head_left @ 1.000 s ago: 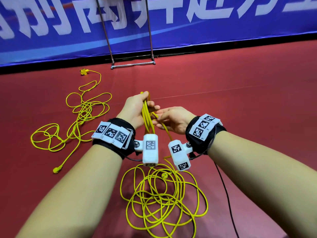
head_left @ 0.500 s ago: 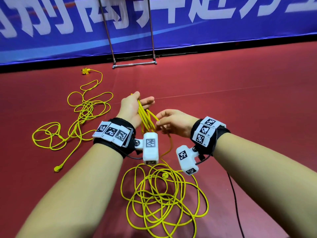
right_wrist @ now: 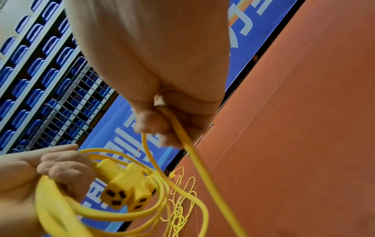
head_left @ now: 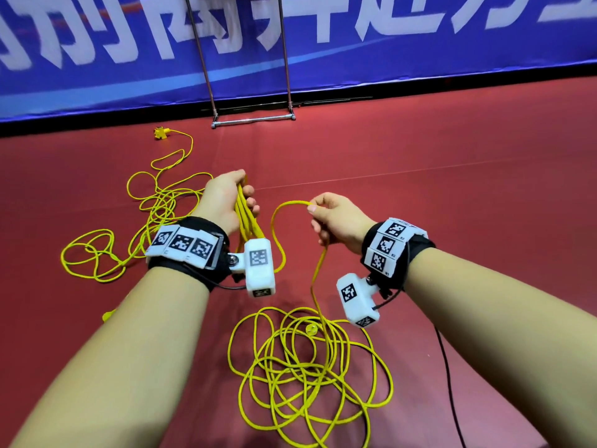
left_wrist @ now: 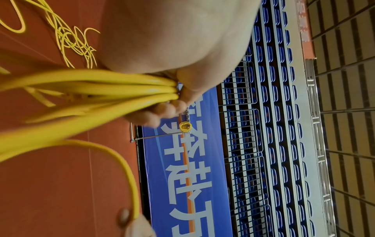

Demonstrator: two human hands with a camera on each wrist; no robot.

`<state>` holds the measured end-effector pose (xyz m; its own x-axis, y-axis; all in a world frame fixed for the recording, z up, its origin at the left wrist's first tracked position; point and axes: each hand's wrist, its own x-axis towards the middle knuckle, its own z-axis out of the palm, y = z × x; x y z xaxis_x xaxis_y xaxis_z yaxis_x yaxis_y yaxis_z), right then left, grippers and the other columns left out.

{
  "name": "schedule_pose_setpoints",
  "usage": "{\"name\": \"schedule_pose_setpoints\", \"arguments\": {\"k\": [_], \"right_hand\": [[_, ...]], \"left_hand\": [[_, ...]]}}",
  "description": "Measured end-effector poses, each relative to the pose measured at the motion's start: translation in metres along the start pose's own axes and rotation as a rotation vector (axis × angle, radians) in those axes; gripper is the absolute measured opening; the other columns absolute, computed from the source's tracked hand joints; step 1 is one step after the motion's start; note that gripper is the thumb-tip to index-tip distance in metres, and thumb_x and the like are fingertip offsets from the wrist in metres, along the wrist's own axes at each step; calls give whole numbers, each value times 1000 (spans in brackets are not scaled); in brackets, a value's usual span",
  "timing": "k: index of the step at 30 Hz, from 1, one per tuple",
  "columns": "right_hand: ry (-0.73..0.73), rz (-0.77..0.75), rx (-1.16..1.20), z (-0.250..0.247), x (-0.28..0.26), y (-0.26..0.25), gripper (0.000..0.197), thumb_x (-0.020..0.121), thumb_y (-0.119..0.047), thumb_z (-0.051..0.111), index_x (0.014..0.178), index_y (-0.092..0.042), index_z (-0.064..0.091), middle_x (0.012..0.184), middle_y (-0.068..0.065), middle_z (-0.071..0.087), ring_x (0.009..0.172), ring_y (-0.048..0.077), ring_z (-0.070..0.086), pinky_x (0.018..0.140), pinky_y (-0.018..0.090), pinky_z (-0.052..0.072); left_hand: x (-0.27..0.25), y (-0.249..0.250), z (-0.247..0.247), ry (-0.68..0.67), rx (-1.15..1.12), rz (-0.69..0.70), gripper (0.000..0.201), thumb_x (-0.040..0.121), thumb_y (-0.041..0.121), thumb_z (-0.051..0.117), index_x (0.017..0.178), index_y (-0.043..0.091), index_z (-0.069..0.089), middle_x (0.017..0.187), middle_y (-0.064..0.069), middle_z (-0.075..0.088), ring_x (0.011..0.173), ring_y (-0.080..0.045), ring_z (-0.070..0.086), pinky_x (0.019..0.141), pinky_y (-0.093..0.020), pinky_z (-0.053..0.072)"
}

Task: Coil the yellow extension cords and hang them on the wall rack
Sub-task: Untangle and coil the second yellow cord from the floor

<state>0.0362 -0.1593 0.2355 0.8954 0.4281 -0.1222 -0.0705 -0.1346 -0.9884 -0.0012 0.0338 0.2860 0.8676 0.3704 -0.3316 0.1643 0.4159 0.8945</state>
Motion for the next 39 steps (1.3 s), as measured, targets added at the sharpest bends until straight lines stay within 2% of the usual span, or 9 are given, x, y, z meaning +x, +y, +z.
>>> {"name": "schedule_pose_setpoints", "arguments": {"k": [3,7,11,15,18,25,29,33,39], "right_hand": [[150,28,83,6,7,-4,18,98,-11,50,82,-17,52,58,3,45,38,11,31,46,23,37],[196,118,307,7,13,-13,21,90,0,42,85,-13,57,59,1,38,44,12,30,45,20,32],[297,104,409,5,15,-17,34,90,7,32,104,-11,57,63,3,46,47,12,44,44,21,34],[412,43,497,1,15,-16,32,91,10,33,108,-11,51,71,7,55,50,14,53,44,22,34],[414,2,534,-1,14,-17,29,92,8,40,112,-11,49,80,7,62,53,14,56,46,24,35],[457,-42,558,0,17,-19,30,95,5,34,116,-11,47,91,3,67,55,13,60,47,23,37],[385,-65,533,4,15,-24,30,95,5,35,119,-10,46,97,2,69,59,13,60,49,23,38],[255,-37,492,9,8,-25,28,96,3,45,123,0,53,102,3,70,64,13,61,52,23,43],[88,-15,435,18,-1,-26,25,89,8,56,112,1,60,83,11,66,57,14,54,50,22,44]], "left_hand": [[0,-5,5,-67,37,-27,29,101,29,43,74,21,37,47,6,33,34,-10,29,39,-13,27],[-4,-5,12,-122,71,-11,28,98,28,47,72,20,39,51,5,31,35,-11,26,37,-14,23],[-9,-7,17,-137,114,0,29,97,27,47,70,20,39,48,6,31,34,-10,25,37,-14,22],[-11,-10,19,-129,163,-22,30,97,30,48,70,21,40,48,6,29,35,-10,23,38,-14,19],[-12,-14,21,-130,214,-33,30,97,30,49,69,21,40,50,6,29,34,-10,23,38,-13,19],[-16,-26,31,-151,288,-52,31,98,28,50,69,19,41,47,5,33,32,-9,24,36,-14,20],[-15,-33,33,-184,296,-93,32,100,29,46,70,18,41,47,4,34,33,-11,26,37,-14,21],[-9,-36,31,-196,260,-170,38,102,38,37,71,18,42,48,3,34,34,-13,28,38,-15,24],[-7,-37,29,-193,200,-225,52,102,51,28,68,16,43,50,-1,38,37,-16,31,42,-17,28]]}}
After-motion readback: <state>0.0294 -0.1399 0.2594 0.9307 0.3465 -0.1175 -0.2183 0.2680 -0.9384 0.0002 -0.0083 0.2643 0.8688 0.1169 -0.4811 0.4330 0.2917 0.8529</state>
